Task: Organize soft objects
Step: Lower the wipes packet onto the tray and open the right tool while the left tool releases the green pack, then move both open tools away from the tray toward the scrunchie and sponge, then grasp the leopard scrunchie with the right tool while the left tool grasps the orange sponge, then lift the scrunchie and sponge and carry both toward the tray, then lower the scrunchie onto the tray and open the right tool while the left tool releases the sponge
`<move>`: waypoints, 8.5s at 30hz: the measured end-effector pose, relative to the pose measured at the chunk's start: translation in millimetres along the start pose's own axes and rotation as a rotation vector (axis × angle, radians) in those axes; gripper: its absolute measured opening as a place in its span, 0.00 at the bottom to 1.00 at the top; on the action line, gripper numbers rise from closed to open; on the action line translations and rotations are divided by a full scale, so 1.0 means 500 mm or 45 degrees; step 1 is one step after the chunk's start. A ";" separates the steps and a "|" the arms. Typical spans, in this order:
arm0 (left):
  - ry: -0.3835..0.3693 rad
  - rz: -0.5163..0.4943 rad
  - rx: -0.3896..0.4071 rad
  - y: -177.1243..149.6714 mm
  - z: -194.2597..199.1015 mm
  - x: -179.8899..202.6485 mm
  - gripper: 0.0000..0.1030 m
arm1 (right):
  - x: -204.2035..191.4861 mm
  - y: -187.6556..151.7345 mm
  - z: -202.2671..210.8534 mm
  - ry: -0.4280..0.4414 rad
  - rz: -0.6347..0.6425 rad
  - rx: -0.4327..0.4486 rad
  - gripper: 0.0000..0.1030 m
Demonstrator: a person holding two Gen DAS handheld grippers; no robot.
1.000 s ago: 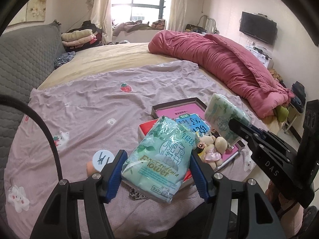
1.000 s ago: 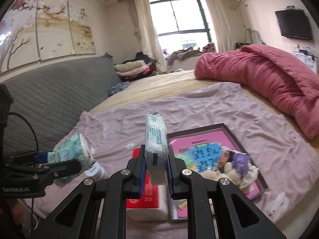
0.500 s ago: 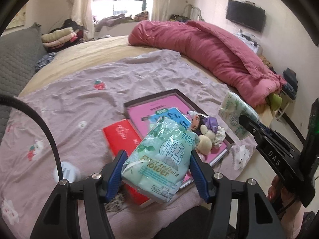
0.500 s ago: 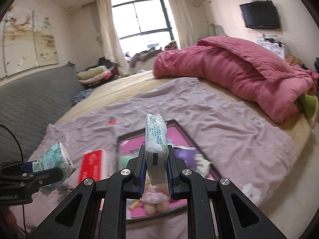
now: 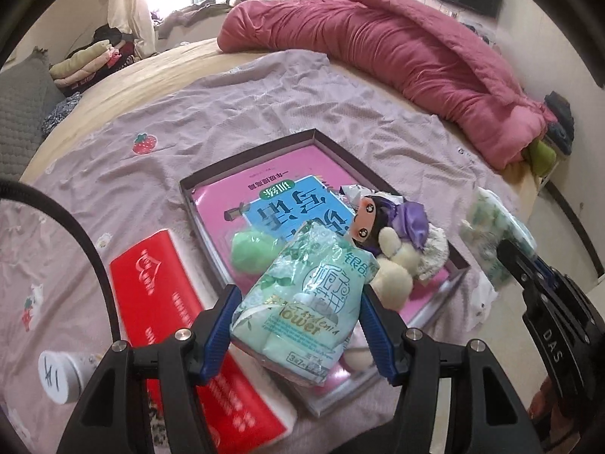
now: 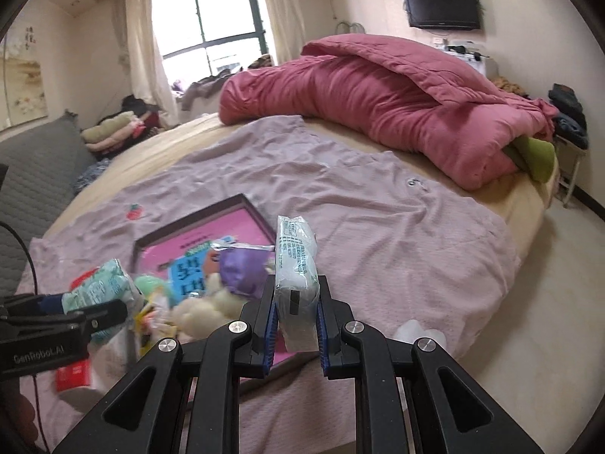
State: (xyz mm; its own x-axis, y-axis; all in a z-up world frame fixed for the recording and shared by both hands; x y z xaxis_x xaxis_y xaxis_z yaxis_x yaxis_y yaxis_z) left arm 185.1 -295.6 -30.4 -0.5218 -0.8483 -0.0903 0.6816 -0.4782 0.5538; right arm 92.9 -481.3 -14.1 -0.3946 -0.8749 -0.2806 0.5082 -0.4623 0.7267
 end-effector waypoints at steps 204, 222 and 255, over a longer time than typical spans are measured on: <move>-0.144 0.164 0.334 -0.053 0.262 -0.164 0.36 | -0.210 0.037 0.170 0.266 0.362 0.209 0.14; -0.256 -0.033 0.105 -0.041 0.062 0.059 0.36 | -0.138 0.051 0.067 0.281 0.298 0.097 0.15; -0.265 -0.059 -0.012 -0.064 -0.049 0.056 0.38 | -0.200 -0.013 -0.147 0.498 0.288 -0.291 0.47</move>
State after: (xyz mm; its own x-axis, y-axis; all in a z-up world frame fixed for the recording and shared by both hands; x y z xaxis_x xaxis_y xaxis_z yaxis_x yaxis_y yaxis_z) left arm 161.4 -309.8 -70.9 -0.6467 -0.7605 0.0583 0.6587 -0.5184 0.5454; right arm 185.3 -401.3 -37.0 0.0389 -0.9252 -0.3774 0.7199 -0.2360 0.6527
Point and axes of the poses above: each gripper's, at about its wrist camera, not at the fingertips, and z roughly against the way its jaws point, x to its right, y to its top, the point moved 5 cm from there along -z, roughly the way its jaws point, and after that the axes turned 13 degrees about -z, right-handed, at the moved point
